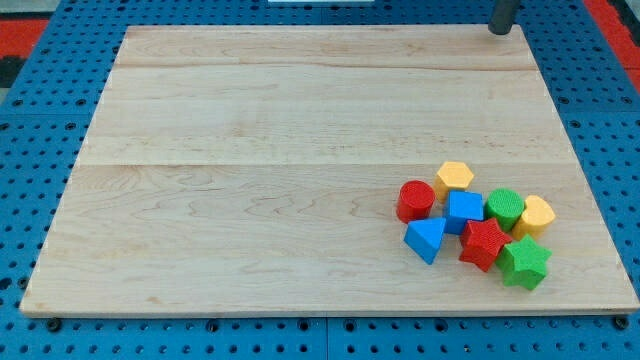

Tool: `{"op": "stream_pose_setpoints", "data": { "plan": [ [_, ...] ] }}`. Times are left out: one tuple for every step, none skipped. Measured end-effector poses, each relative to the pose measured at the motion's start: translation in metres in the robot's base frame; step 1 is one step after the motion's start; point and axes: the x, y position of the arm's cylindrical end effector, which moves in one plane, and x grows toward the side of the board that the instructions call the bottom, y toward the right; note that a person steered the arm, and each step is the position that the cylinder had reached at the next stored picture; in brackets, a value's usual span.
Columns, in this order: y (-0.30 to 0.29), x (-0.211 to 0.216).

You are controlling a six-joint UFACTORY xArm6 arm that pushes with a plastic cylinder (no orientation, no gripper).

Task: Nudge the group of blocks

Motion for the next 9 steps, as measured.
{"op": "stream_pose_setpoints", "data": {
  "plan": [
    [0.000, 0.000],
    [0.000, 0.005],
    [-0.003, 0.010],
    [-0.003, 0.011],
    [0.030, 0.012],
    [0.090, 0.030],
    [0.091, 0.051],
    [0.090, 0.174],
    [0.074, 0.281]
  ]
}}
